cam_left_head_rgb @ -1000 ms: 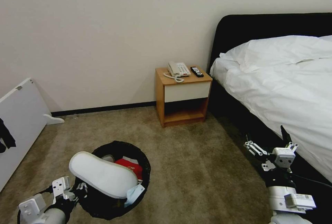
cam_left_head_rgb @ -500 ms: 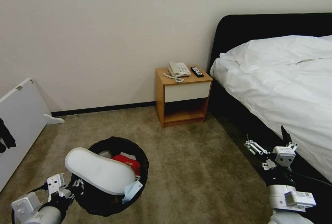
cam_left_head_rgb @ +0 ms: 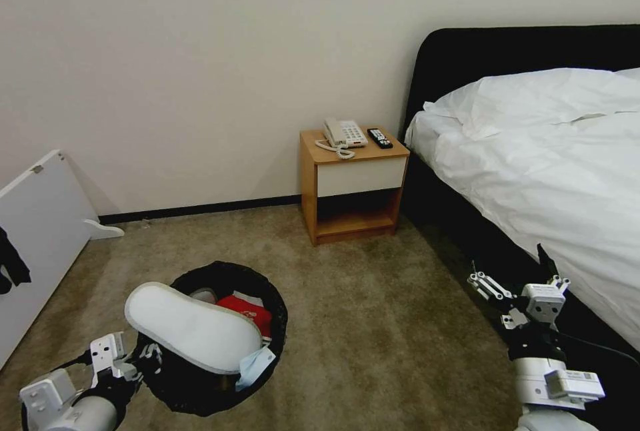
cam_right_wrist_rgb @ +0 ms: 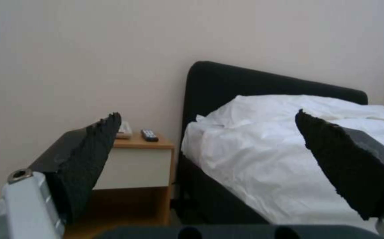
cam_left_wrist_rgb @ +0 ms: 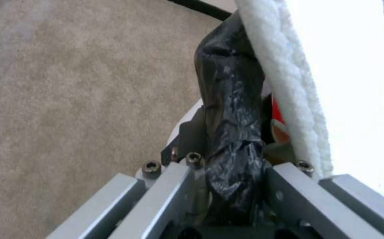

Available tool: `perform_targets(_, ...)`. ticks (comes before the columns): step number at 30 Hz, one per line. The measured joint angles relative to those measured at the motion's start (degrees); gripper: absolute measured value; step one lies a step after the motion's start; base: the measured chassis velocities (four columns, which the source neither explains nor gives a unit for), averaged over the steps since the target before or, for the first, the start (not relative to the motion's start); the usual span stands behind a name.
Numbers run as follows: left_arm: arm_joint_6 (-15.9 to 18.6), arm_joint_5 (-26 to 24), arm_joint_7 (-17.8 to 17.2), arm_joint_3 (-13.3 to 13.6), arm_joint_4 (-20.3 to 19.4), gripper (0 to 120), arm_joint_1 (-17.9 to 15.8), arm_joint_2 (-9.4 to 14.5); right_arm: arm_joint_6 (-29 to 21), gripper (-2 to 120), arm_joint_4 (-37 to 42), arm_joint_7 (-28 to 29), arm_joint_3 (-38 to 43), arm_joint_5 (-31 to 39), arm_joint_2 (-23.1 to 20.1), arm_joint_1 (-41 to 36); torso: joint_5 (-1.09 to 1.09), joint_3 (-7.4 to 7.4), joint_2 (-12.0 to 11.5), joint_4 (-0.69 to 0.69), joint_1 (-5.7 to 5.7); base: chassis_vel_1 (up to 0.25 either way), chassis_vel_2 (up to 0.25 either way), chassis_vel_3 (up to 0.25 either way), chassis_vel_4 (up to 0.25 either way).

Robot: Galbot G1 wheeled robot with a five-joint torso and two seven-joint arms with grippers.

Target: Pick up the trash bin, then pick up the garbage from the floor and place it into the trash bin.

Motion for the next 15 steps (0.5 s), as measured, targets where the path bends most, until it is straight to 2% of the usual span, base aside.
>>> perform_targets(15, -0.01, 0.0, 0.23, 0.24, -1.03, 2, 0.24, -0.71, 0.87, 100, 0.62, -0.44, 1.31, -0.05, -0.19, -0.91, 0.0, 0.0, 0.0, 0.0, 0.0, 0.0, 0.0, 0.0, 0.0)
